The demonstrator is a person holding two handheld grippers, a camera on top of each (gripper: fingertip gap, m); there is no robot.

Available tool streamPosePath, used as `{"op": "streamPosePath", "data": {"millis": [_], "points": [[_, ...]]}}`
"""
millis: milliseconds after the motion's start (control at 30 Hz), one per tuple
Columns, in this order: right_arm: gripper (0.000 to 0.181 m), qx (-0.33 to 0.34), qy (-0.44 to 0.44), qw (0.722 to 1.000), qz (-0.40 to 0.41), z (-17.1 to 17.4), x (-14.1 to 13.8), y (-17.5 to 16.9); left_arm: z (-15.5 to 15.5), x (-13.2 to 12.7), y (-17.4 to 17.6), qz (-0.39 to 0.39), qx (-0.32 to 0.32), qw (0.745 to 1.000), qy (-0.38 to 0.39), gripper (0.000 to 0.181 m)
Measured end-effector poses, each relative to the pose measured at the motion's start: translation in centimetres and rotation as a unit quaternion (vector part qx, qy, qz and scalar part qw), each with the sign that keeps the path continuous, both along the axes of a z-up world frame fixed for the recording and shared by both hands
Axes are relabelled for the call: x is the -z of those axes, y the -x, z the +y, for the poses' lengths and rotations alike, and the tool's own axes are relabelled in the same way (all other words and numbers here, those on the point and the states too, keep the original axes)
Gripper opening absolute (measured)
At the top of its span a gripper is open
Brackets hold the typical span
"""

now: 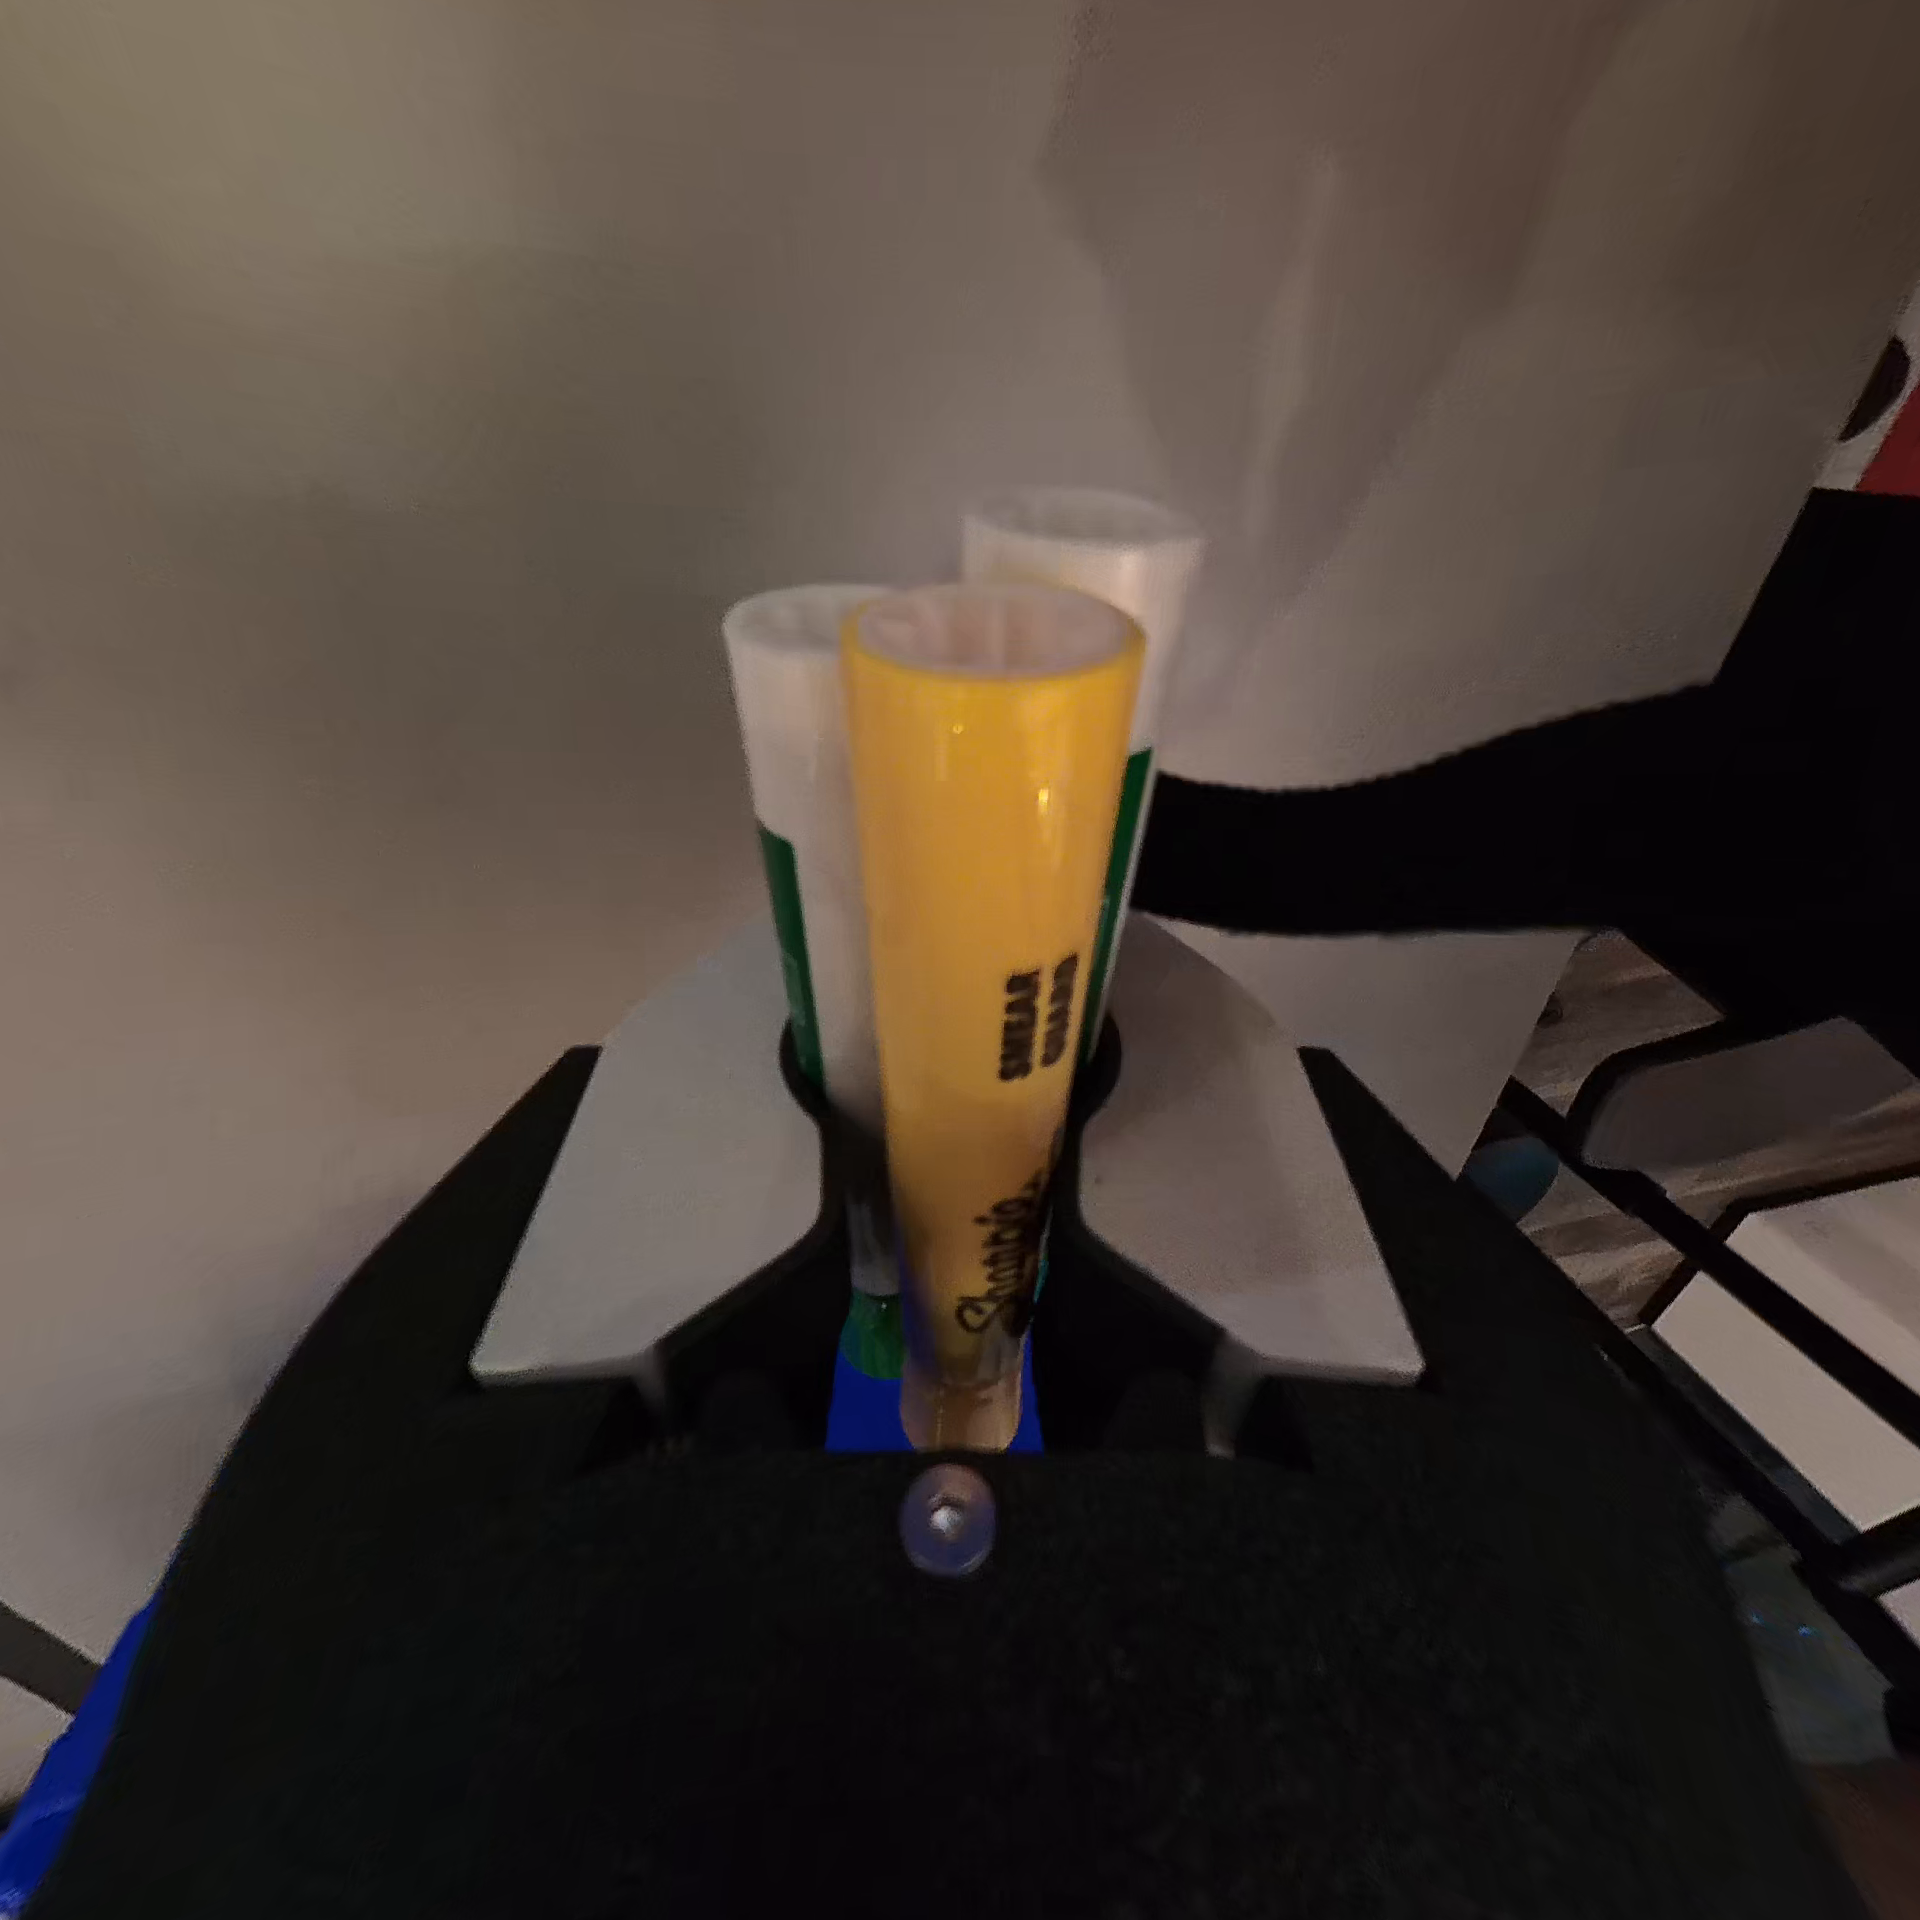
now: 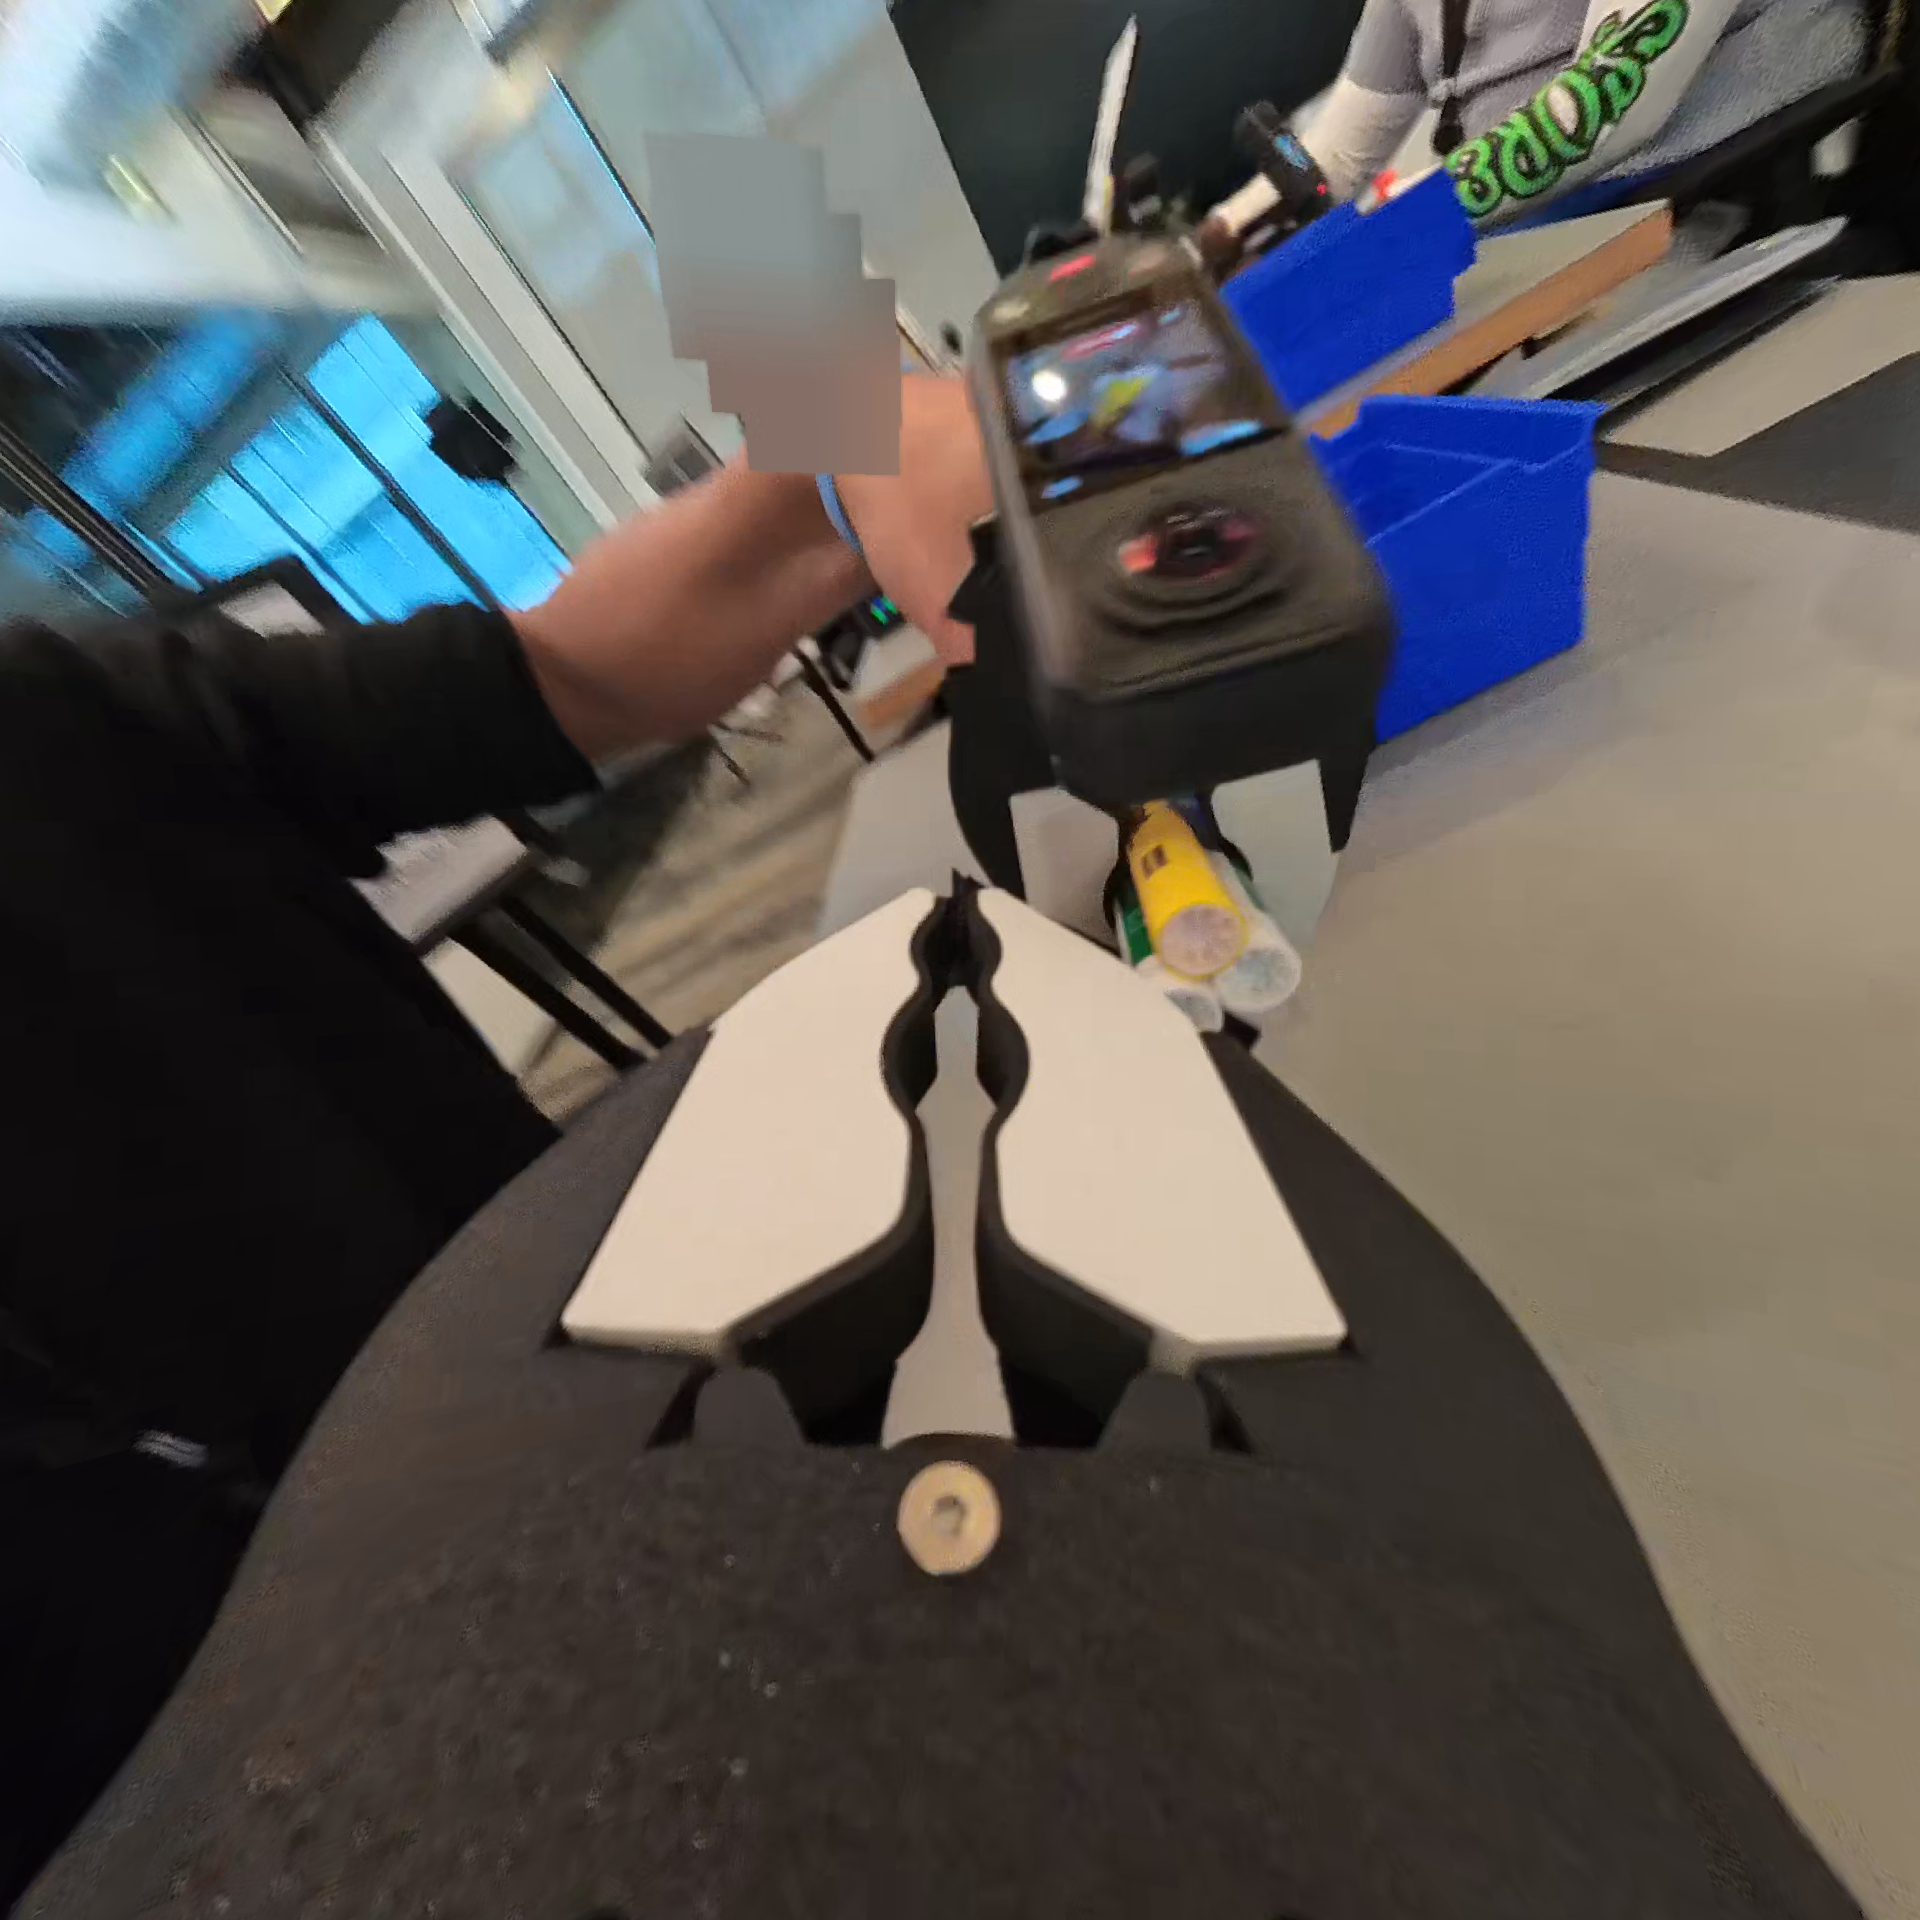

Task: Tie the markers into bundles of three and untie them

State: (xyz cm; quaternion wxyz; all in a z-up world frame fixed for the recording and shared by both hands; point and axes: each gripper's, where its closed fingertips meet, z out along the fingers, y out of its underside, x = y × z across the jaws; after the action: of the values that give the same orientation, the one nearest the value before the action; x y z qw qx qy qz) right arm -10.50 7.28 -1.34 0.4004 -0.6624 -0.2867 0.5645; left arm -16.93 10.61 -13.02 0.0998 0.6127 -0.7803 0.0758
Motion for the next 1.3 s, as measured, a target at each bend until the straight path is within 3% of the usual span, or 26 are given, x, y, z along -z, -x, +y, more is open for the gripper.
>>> {"op": "streamPosePath", "data": {"millis": [333,800,1233,1300], "points": [[0.001,-0.029,0.131,0.970,0.202,1.6,1.5,-1.2,-2.6,-0.3,-1.3,-0.010,0.039,0.999,0.033,0.043],[0.002,-0.085,0.274,0.940,0.185,3.8,3.6,0.0,-3.7,-0.9,-2.0,-0.012,0.073,0.997,0.026,0.041],[0.009,-0.097,0.307,0.931,0.172,4.0,4.3,0.7,-3.7,-1.1,-2.1,-0.010,0.071,0.997,0.024,0.043],[0.015,-0.093,0.311,0.930,0.171,4.2,4.4,0.6,-3.7,-1.1,-2.1,-0.010,0.070,0.997,0.024,0.095]]}}
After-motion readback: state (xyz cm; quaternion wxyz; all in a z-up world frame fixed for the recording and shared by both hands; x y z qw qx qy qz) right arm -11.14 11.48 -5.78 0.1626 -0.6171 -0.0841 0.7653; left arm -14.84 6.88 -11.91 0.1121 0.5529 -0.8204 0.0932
